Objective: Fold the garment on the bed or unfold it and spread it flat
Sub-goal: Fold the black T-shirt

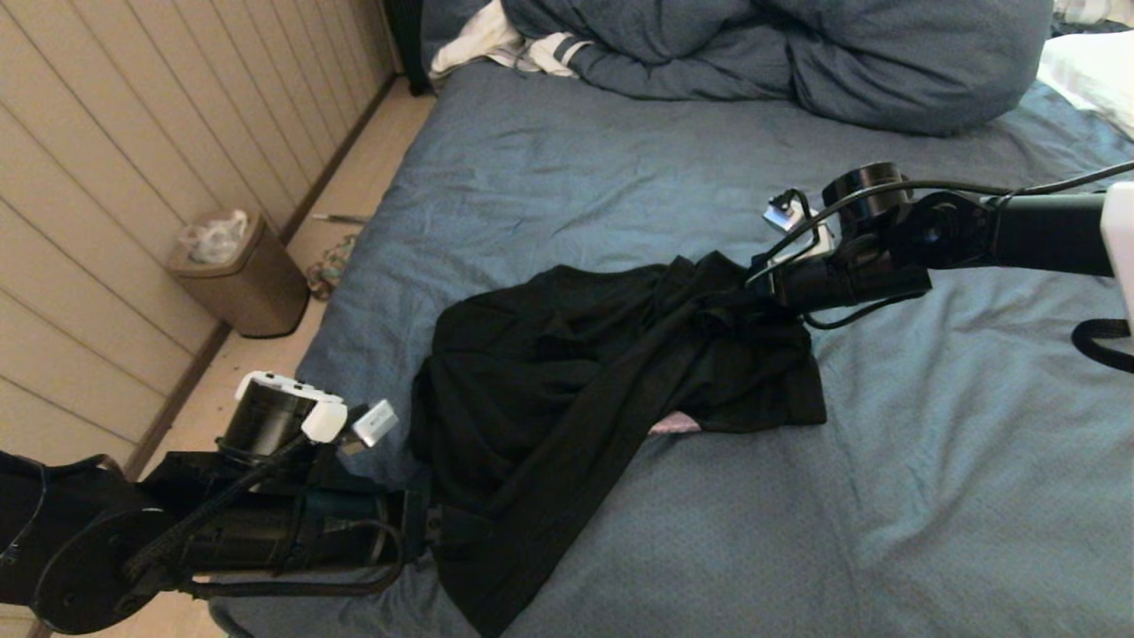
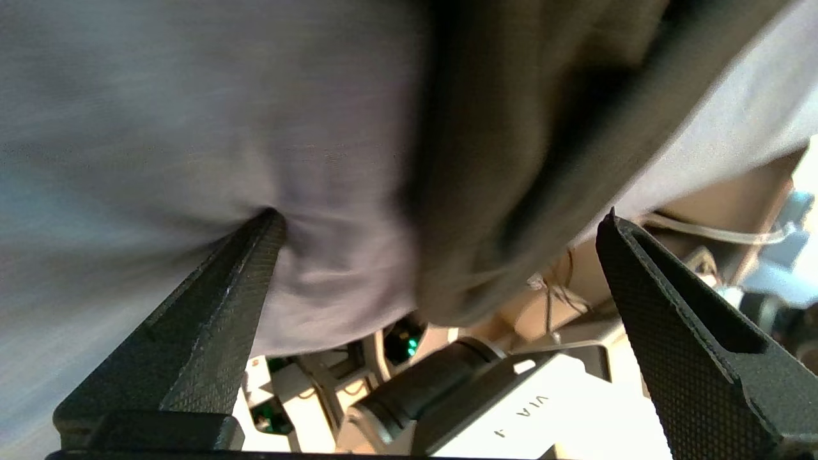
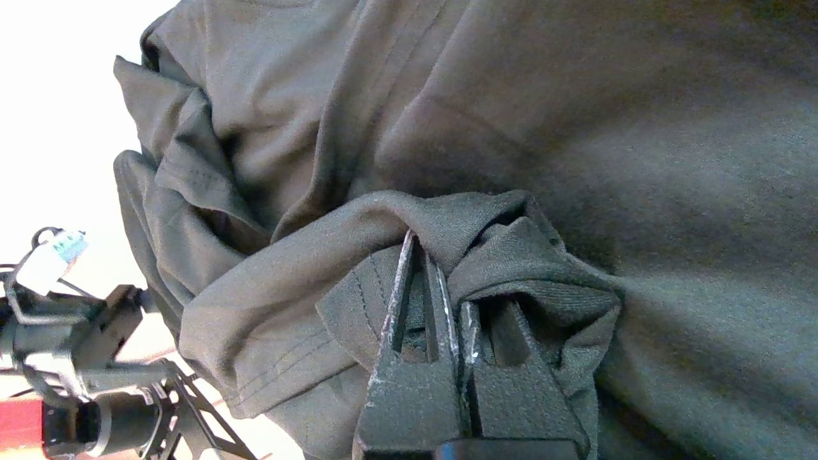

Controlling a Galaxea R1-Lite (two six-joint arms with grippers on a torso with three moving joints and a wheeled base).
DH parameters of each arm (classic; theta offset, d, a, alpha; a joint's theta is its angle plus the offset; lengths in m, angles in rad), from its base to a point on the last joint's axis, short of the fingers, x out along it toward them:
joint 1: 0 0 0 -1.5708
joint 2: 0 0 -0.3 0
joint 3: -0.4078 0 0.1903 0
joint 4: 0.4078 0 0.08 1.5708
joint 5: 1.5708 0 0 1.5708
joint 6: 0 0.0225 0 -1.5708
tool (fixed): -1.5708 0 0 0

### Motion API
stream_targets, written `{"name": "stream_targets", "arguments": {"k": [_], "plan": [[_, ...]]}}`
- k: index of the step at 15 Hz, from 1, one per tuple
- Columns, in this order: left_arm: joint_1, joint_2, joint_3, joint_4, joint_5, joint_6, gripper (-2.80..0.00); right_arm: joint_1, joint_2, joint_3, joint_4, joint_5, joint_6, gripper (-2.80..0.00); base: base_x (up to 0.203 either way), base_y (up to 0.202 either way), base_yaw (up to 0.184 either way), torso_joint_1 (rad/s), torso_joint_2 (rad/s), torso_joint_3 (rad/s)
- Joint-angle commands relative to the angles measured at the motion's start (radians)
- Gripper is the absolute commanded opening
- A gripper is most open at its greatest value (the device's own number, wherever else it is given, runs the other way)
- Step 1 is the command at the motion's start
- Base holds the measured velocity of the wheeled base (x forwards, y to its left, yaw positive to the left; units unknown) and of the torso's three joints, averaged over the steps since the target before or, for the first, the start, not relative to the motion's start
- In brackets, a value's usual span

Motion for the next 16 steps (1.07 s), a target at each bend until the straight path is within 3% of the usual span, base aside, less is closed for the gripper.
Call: {"name": "stream_targets", "arguments": {"k": [1, 6, 7, 16], "plan": [[-0.058, 0.035, -0.034, -0.005, -0.004, -0.014, 0.0, 0.0, -0.001, 0.007, 0.003, 0.004, 0.001, -2.8, 0.0, 0.0, 0.0, 0.0, 0.0, 0.0], [-0.092, 0.036, -0.046, -0.001, 0.016, -0.025, 0.0, -0.001, -0.002, 0.008, 0.003, 0.004, 0.001, -2.8, 0.0, 0.0, 0.0, 0.0, 0.0, 0.0], [-0.097, 0.028, -0.04, 0.0, 0.018, -0.028, -2.8, 0.0, -0.001, 0.013, 0.002, 0.004, 0.001, -2.8, 0.0, 0.0, 0.0, 0.0, 0.0, 0.0], [-0.135, -0.121, 0.023, 0.003, 0.015, -0.03, -2.8, -0.001, -0.01, 0.025, 0.003, 0.004, 0.002, -2.8, 0.0, 0.0, 0.0, 0.0, 0.0, 0.0]]}}
